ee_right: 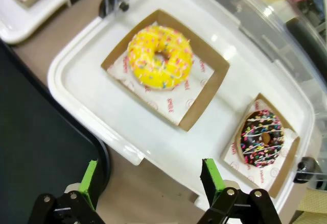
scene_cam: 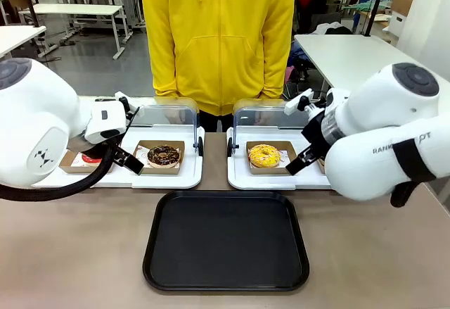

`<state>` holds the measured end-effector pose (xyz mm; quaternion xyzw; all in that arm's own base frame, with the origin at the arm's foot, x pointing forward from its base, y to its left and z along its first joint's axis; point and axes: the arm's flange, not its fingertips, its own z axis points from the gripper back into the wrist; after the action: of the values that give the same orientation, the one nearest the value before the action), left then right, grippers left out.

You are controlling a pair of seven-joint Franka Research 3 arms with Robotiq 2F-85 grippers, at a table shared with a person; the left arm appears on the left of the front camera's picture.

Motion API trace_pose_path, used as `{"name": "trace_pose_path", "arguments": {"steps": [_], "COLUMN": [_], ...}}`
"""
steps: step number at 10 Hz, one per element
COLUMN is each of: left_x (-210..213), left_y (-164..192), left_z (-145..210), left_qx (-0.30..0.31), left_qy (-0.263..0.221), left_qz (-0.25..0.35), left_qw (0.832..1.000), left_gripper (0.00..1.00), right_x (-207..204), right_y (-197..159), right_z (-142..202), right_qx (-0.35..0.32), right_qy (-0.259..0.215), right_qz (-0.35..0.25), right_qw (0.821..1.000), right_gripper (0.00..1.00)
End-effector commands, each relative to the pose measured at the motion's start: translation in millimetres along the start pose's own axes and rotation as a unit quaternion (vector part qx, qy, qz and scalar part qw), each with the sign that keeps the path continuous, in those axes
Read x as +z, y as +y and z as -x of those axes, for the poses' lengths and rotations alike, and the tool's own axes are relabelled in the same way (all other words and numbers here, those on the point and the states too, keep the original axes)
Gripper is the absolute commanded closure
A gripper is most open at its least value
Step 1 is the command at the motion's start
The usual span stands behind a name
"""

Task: Move the second donut from the left to the tray.
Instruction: Pick up the Paper togo box containing the Donut indicated by the person and place it on the Handle tray.

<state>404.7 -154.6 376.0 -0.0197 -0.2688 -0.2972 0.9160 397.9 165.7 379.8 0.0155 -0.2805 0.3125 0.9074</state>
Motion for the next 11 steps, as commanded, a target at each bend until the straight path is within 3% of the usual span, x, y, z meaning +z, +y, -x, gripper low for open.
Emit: {"name": "trace_pose_path", "arguments": {"steps": [1,3,4,8,11], "left_x": [35,83,101,157,168], "left_y": [24,69,90,177,224], "left_z": [-25,-41,-43,-19,20], "left_qx": [-0.006,-0.007,-0.017,-0.122,-0.163], "left_qy": [-0.021,-0.04,-0.047,-0.098,-0.163], "left_qz": [0.057,0.094,0.133,0.25,0.291], "left_qw": [0.998,0.995,0.99,0.956,0.929], "left_gripper": [0.0,0.0,0.0,0.0,0.0], "right_x": [49,116,142,203,214], "right_y": [-40,-94,-117,-215,-245], "right_z": [-33,-39,-26,66,124], "right_qx": [-0.016,-0.023,-0.018,0.053,0.072], "right_qy": [-0.029,-0.065,-0.086,-0.182,-0.278], "right_qz": [-0.029,-0.068,-0.089,-0.144,-0.161], "right_qw": [0.999,0.995,0.992,0.971,0.944], "right_gripper": [0.0,0.0,0.0,0.0,0.0]}}
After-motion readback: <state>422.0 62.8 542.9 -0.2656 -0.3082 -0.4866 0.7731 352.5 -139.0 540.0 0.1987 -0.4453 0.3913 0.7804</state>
